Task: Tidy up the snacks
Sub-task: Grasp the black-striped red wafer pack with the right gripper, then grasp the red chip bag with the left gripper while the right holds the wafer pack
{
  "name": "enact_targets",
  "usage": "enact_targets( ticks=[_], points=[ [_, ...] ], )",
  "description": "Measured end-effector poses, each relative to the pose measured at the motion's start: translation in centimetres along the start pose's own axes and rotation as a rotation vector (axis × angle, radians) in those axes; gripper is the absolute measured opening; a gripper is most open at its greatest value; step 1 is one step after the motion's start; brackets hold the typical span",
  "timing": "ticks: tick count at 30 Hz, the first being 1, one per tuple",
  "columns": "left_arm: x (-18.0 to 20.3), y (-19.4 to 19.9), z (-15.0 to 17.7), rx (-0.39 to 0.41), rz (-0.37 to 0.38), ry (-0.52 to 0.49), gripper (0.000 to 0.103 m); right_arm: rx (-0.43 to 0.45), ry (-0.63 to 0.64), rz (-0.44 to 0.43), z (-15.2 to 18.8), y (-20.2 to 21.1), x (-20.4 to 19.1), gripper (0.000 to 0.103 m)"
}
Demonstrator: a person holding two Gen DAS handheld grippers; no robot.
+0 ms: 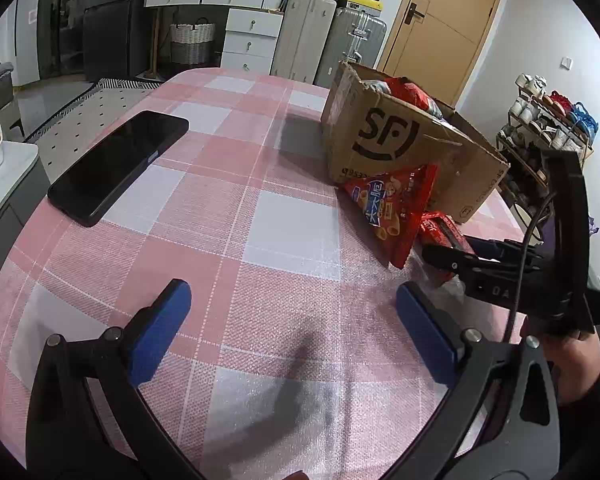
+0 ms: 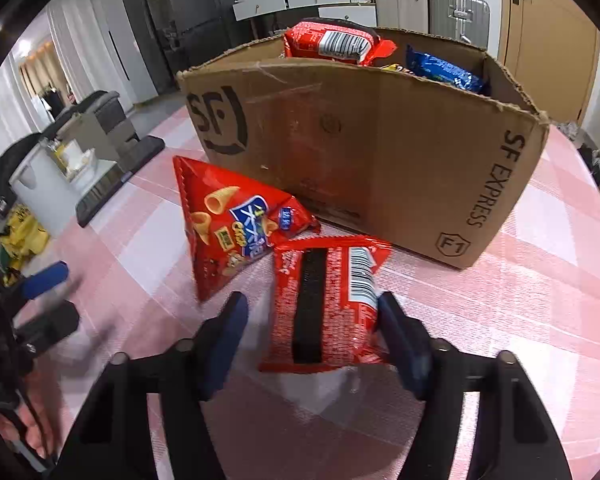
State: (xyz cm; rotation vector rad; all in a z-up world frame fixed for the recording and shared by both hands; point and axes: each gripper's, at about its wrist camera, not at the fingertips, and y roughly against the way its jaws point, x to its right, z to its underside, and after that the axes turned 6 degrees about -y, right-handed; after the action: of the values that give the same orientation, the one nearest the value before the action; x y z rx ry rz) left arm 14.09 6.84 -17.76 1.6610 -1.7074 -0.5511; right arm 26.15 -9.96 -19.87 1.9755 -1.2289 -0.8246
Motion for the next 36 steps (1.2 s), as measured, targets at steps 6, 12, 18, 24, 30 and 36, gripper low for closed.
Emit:
enact_targets(
  ticks=[6, 12, 18, 24, 30, 36],
  points=[
    [0.1, 0.8, 0.0, 0.005, 0.007, 0.015, 0.102, -0.032, 0.028, 0.001, -0.1, 0.1, -0.1, 0.048],
    [0.0, 1.5, 0.0, 0.006, 0.006, 0.023, 0.102, -0.012, 0.004, -0.029, 0.9, 1.1, -0.1, 0.048],
    [0.0, 1.6, -0.2, -0.007, 0.017, 0.026, 0.102, 0.017, -0.072, -0.115, 2.3, 3.3, 0.8, 0.048],
    [0.5, 0.7, -1.3, -0.050, 0.023, 0.017, 0.102, 0.074, -0.120, -0.151, 3.4, 6.0, 1.9, 0.048],
    [2.3, -0.9, -3.4, -0.108, 0.024, -0.011, 0.102, 0.104, -0.188, -0.217, 5.0, 8.1, 3.4, 0.048],
    [5.1, -3.1, -5.5, -0.152, 0.041, -0.085, 0.102, 0.140, -0.223, -0.237, 6.2, 9.2, 4.1, 0.048]
  ],
)
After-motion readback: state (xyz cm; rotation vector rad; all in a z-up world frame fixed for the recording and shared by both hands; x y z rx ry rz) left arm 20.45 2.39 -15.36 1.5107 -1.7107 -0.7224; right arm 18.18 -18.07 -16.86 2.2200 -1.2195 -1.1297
